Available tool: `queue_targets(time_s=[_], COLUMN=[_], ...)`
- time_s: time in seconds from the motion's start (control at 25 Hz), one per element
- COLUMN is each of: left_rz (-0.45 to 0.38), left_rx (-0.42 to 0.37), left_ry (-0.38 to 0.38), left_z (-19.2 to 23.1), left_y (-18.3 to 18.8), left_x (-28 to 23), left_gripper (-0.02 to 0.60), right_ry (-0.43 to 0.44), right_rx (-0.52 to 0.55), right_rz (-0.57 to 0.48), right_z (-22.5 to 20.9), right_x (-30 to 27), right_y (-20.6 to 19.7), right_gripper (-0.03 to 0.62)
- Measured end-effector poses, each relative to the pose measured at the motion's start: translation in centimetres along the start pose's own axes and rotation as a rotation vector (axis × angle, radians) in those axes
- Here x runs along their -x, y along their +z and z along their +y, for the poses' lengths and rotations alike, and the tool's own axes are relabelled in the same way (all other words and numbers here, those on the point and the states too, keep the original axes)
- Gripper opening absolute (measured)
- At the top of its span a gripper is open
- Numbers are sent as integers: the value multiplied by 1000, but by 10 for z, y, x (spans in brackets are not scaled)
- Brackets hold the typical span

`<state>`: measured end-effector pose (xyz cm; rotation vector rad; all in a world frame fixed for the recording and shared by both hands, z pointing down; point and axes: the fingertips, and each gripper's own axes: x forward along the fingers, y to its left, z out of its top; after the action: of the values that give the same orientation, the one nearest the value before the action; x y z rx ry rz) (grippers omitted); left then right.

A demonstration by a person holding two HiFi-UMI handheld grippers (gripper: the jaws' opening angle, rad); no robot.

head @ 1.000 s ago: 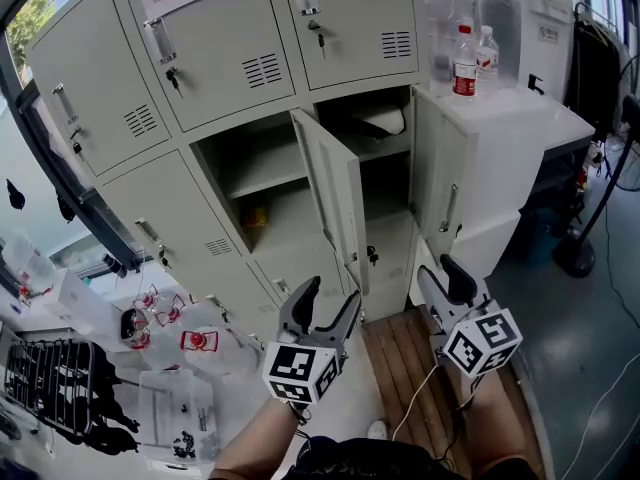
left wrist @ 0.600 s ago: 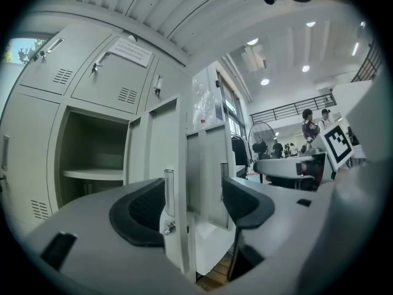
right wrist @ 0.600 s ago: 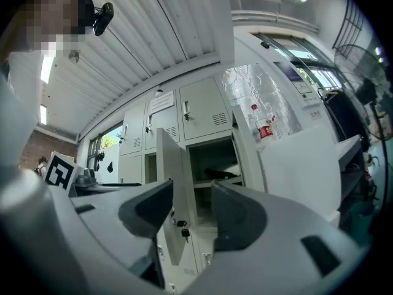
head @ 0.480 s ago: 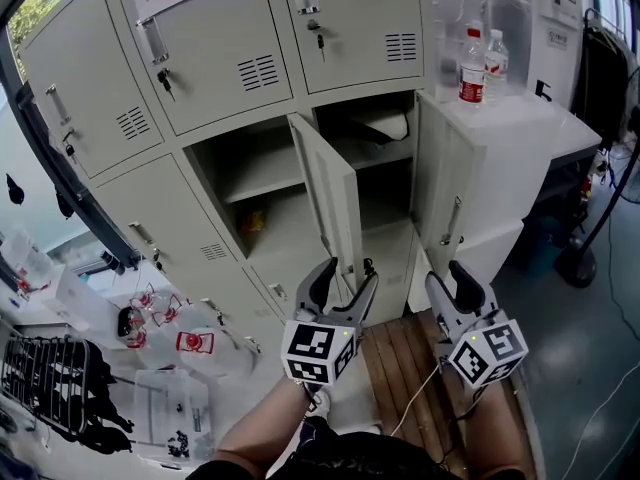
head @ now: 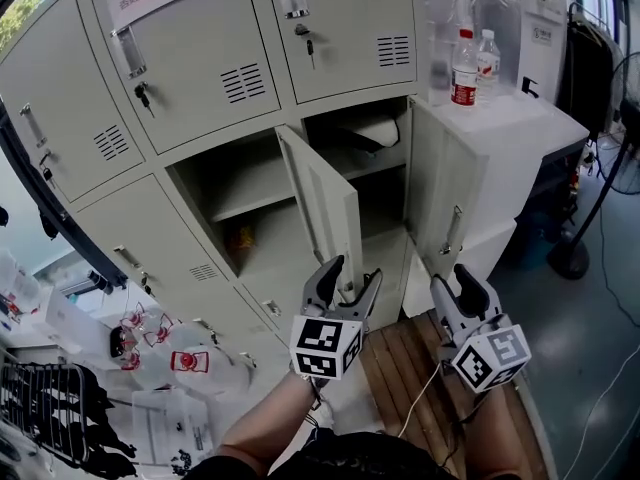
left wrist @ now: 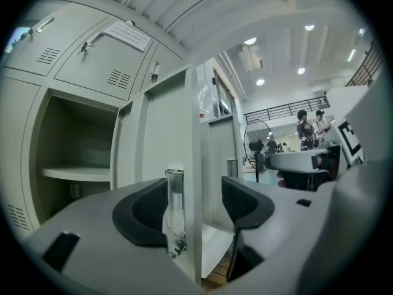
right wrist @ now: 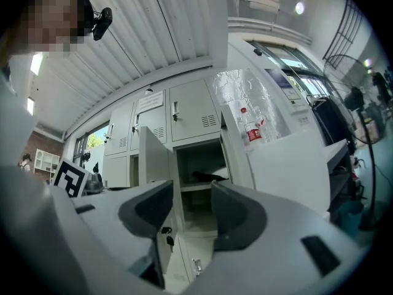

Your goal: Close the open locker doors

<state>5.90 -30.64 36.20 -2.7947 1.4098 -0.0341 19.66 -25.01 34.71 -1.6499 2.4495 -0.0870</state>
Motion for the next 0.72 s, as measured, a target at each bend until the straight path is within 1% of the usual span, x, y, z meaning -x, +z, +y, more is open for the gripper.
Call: queue_targets(time_s=[0.24, 0.32, 0.48, 0.72], left_rz=[12, 14, 15, 12], left_rx=[8, 13, 18, 26], left_ry=[-6, -7, -16, 2], left_z=[10, 12, 13, 20], left_y=[-5, -5, -5, -5], left_x=[-10, -10, -7, 9], left_gripper=[226, 197, 186, 172], right_ry=[-35, -41, -42, -14], right_rx=[-9, -5, -8, -8], right_rz=[-1, 1, 0, 6], right_z=[-4, -3, -1, 9], right_x=[-6, -7, -8, -13], right_y=[-3, -1, -2, -3], right_gripper=[181, 181, 181, 181])
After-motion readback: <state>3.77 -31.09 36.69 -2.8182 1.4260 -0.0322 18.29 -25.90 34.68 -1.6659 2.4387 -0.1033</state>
